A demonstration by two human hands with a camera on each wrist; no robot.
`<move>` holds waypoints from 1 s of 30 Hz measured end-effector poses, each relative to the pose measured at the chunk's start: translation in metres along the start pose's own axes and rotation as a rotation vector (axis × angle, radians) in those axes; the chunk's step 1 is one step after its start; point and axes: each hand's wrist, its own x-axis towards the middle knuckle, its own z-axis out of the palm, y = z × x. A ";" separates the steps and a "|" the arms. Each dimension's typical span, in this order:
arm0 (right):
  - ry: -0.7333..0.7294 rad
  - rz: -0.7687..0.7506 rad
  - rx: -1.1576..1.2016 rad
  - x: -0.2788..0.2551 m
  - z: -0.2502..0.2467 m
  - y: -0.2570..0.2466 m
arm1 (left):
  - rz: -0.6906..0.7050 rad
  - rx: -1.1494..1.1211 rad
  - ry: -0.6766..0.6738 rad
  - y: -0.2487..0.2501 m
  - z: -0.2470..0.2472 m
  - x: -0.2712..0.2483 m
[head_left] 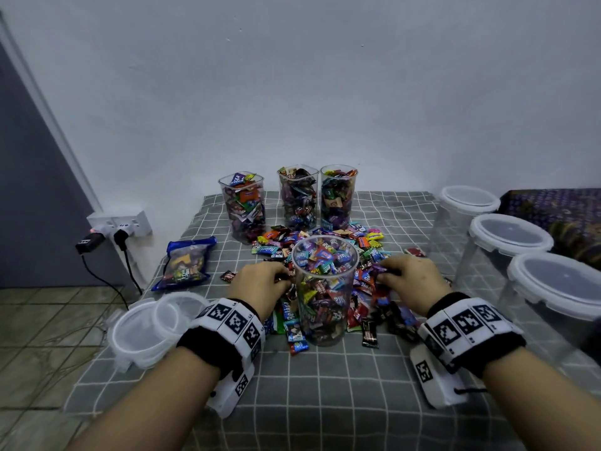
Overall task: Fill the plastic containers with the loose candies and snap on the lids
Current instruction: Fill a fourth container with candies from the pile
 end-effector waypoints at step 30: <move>0.275 -0.454 0.290 -0.016 -0.025 -0.083 | 0.024 -0.129 0.098 0.000 0.001 -0.003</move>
